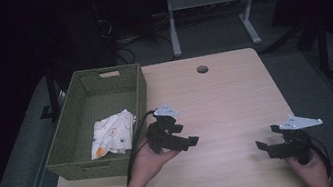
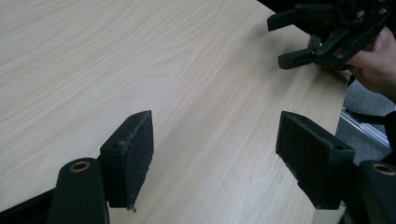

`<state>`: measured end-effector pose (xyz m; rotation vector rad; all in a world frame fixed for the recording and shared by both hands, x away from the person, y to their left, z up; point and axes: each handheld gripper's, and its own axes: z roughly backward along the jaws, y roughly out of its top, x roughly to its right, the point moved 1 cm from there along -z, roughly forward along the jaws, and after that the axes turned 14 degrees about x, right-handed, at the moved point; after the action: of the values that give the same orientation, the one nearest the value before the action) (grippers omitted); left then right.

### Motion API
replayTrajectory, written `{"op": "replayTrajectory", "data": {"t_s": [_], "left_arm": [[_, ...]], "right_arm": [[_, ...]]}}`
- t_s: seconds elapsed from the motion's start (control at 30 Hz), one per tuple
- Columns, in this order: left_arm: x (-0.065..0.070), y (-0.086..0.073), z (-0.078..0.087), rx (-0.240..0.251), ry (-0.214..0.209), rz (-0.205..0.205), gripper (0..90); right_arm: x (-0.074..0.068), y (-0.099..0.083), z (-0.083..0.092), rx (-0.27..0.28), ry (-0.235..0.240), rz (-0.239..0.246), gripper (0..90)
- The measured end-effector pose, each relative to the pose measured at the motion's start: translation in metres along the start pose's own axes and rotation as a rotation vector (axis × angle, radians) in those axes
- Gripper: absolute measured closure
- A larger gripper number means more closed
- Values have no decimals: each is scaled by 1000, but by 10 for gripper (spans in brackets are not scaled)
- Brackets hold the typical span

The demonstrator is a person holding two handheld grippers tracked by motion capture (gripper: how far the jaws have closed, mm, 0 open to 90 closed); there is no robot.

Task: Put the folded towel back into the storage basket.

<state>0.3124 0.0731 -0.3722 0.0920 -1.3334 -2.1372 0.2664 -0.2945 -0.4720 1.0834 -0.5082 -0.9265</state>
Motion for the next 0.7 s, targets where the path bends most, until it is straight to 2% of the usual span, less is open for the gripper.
{"op": "replayTrajectory", "data": {"t_s": [0.1,0.7], "left_arm": [[4,-3,-3,7,-3,2,281],[21,-26,-16,22,10,-42,281]], "right_arm": [[-1,0,0,0,2,3,144],[-4,0,0,-6,0,9,144]]}}
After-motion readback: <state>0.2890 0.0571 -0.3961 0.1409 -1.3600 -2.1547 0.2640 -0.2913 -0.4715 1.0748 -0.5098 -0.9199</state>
